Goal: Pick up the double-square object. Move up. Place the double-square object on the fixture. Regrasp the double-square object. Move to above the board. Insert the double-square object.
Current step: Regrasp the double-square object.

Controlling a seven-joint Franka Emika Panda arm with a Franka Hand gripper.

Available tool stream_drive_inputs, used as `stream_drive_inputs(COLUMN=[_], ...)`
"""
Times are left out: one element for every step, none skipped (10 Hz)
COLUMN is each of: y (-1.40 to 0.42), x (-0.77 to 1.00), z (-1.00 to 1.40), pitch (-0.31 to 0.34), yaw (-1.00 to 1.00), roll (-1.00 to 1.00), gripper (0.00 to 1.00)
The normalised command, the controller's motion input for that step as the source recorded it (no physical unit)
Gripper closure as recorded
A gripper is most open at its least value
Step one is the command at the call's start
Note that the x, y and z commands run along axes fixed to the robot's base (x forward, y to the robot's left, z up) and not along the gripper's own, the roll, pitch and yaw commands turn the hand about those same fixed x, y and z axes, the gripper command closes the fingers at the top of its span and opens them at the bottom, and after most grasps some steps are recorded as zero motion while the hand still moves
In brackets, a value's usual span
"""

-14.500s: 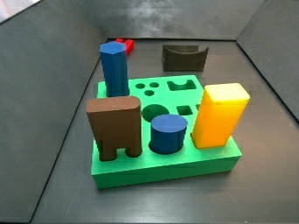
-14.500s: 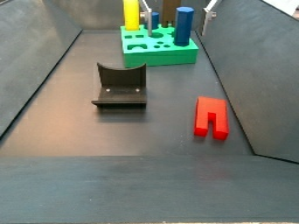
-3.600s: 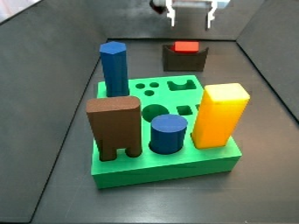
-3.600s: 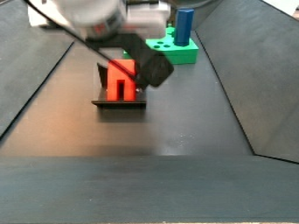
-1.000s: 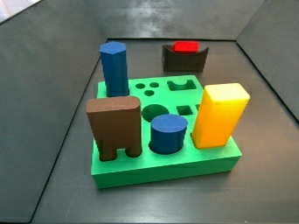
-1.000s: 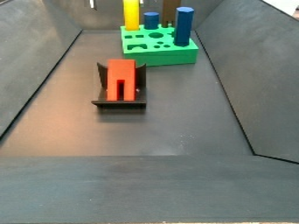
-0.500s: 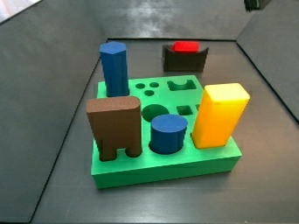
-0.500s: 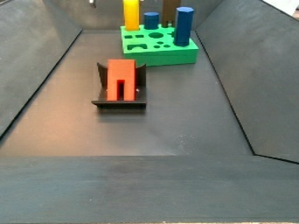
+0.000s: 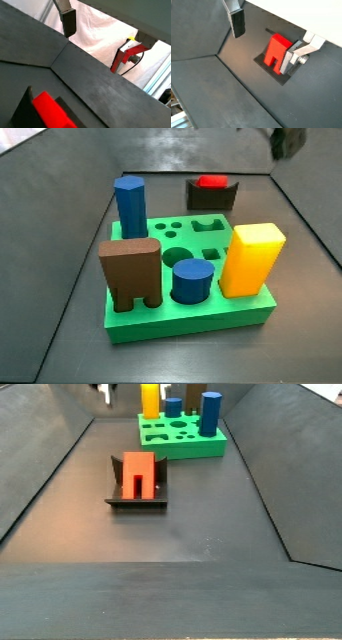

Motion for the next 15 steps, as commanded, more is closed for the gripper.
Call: stream_drive_inputs(y=[0.06,0.05,0.05,0.05,0.04,0.04,0.03,0.02,0.02,0.01,0.01,0.00,-0.01,-0.01,-0.01], x=[0.06,0.07,0.08,0.09,0.10,0.11,0.11,0.09,0.08,0.08,0.07,0.03,0.01,0.01,0.01], z=[-1.00,-1.00,-1.00,-1.00,-1.00,-1.00,-1.00,-0.78,-0.63,-0.43,-0.32,-0.19,-0.17,-0.17,-0.17], pitch=[0.026,-0.011,-0.042,-0.067,-0.092,-0.105,-0.109,-0.103,-0.091,-0.066,-0.052,-0.023,-0.026,-0.026,-0.026], yaw=[0.17,0.15,0.13,0.11,0.08,0.06,0.03,0.00,-0.01,-0.03,-0.04,-0.03,-0.03,-0.03,-0.03], roll=[0.18,0.13,0.10,0.09,0.08,0.07,0.07,0.07,0.08,0.07,0.07,0.06,0.06,0.06,0.06], gripper=[0.00,0.00,0.00,0.00,0.00,0.00,0.00,0.00,0.00,0.00,0.00,0.00,0.00,0.00,0.00])
